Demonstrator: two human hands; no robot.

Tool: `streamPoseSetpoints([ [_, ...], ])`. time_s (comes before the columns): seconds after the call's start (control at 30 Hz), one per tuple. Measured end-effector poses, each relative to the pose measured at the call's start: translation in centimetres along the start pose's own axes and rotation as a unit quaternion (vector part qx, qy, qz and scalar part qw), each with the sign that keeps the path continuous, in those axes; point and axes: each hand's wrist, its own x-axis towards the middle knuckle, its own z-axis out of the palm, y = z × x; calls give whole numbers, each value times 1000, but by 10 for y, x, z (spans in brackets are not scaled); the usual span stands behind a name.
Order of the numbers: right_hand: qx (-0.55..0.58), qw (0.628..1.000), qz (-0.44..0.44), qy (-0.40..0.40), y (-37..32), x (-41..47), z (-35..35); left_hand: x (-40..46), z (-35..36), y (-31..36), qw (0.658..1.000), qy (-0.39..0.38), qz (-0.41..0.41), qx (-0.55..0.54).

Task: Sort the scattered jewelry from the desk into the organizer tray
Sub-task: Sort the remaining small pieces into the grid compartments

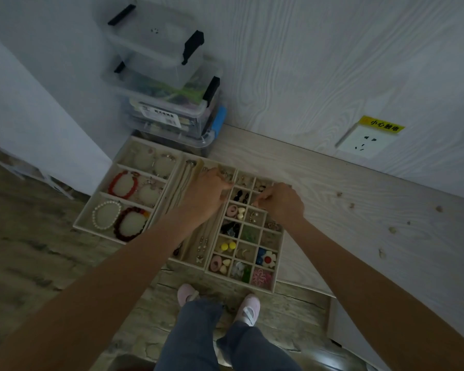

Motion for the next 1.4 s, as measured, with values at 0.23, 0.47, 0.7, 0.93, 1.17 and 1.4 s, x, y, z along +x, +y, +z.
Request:
streamPoseSetpoints([
  [0.23, -27, 999, 17, 25, -2, -2, 4, -4, -3, 5, 1000, -6, -2, 15],
  [0.47, -36, 997, 35, 58, -1, -2, 8, -5, -4, 8, 999, -11, -7, 49],
  [0.7, -18, 998, 23, 63, 4, -4, 6, -4, -2, 9, 998, -15, -12, 65],
  [0.93, -32, 998, 27, 47, 2, -3, 4, -3, 0, 10, 996, -13, -18, 82],
  [1.17, -28, 998, 23, 43, 2, -1, 5, -2, -3, 14, 997, -23, -17, 69],
  [1.4, -14, 999, 5, 44, 6, -6, -1, -3, -1, 23, 989, -3, -19, 147],
])
